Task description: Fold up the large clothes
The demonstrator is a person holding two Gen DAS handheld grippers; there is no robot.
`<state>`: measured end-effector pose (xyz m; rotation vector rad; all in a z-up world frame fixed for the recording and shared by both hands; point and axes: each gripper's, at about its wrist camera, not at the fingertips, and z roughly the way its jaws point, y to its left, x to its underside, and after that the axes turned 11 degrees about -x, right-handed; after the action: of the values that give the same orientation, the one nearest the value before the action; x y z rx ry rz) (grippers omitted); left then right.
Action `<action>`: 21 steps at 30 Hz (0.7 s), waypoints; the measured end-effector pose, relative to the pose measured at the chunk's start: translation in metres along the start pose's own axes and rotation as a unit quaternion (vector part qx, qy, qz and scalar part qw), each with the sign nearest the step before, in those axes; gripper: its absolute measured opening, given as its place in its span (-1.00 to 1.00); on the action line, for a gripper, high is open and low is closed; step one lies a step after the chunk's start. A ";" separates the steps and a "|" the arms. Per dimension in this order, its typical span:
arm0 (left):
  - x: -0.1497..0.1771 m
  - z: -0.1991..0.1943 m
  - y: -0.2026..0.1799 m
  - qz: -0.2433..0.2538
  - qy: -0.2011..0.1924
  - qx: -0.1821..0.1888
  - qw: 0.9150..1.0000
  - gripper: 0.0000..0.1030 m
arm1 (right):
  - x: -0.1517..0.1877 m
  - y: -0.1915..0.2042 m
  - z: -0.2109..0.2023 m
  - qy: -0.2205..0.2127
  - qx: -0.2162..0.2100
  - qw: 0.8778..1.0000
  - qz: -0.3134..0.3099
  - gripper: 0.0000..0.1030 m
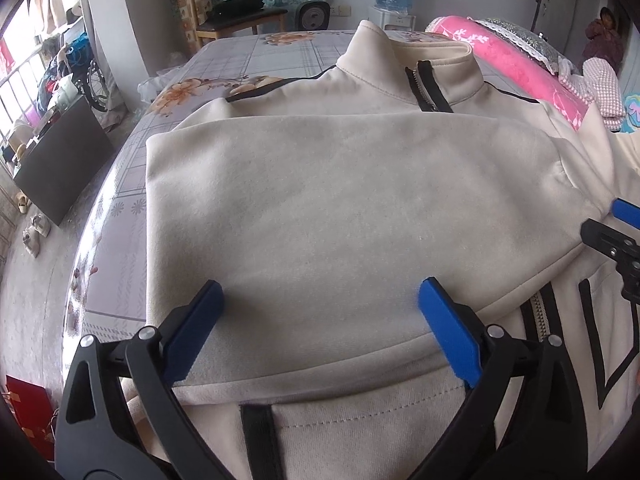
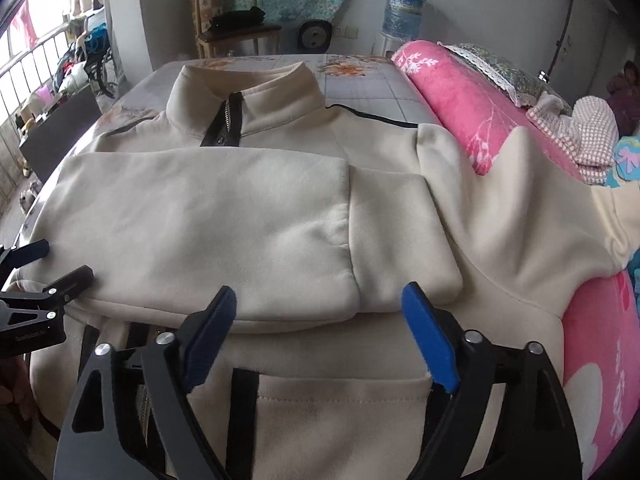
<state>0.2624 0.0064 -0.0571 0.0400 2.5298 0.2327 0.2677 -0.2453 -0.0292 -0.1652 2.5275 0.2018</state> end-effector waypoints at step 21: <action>0.000 0.000 -0.001 -0.001 0.000 -0.001 1.000 0.85 | 0.015 -0.014 0.019 0.057 0.007 0.997 0.049 0.88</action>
<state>0.2627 0.0052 -0.0568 0.0359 2.5299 0.2351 0.2684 -0.2571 -0.0552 -0.0466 2.6528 0.2182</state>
